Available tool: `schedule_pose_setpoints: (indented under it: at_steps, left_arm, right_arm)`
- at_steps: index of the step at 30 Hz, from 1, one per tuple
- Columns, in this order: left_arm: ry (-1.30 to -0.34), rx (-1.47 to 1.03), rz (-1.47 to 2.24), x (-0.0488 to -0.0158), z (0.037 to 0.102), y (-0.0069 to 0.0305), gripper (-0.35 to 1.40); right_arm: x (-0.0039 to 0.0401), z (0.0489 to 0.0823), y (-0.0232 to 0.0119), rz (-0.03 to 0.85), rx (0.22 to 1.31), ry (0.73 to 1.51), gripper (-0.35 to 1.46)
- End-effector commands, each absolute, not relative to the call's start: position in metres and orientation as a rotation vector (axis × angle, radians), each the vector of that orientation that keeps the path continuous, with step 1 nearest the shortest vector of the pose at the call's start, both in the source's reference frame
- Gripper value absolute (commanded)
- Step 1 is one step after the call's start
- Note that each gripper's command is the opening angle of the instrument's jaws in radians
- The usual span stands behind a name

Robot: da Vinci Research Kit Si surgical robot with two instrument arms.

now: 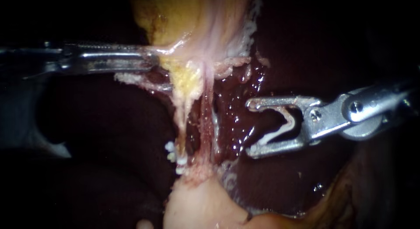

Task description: Clipping third clip left tube

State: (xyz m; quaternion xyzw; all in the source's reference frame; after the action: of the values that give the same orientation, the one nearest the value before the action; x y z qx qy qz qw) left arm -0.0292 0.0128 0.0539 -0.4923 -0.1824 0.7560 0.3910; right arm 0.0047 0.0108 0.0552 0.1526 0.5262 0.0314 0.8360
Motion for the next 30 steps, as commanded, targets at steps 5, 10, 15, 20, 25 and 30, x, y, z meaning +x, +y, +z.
schedule_pose_setpoints:
  at_steps: [5, 10, 15, 20, 25, 30]
  left_arm:
    - [-0.438, -1.271, 1.875, -0.0261, 0.0508, 0.0148, -0.35]
    - [-0.431, -1.269, 1.866, -0.0248, 0.0500, 0.0150, -0.35]
    - [-0.428, -1.268, 1.866, -0.0251, 0.0501, 0.0149, -0.35]
    - [-0.426, -1.268, 1.865, -0.0252, 0.0501, 0.0148, -0.35]
    - [-0.426, -1.267, 1.865, -0.0252, 0.0500, 0.0147, -0.35]
    - [-0.424, -1.266, 1.865, -0.0254, 0.0500, 0.0147, -0.35]
  right_arm:
    - [0.0047, 0.0552, 0.0108, 0.067, 0.323, 1.114, 0.50]
    - [0.0048, 0.0551, 0.0107, 0.067, 0.323, 1.114, 0.50]
    - [0.0056, 0.0549, 0.0104, 0.061, 0.329, 1.136, 0.50]
    - [0.0077, 0.0549, 0.0098, 0.134, 0.384, 1.159, 0.50]
    - [0.0100, 0.0554, 0.0092, 0.210, 0.444, 1.183, 0.50]
    - [0.0124, 0.0563, 0.0087, 0.236, 0.479, 1.191, 0.50]
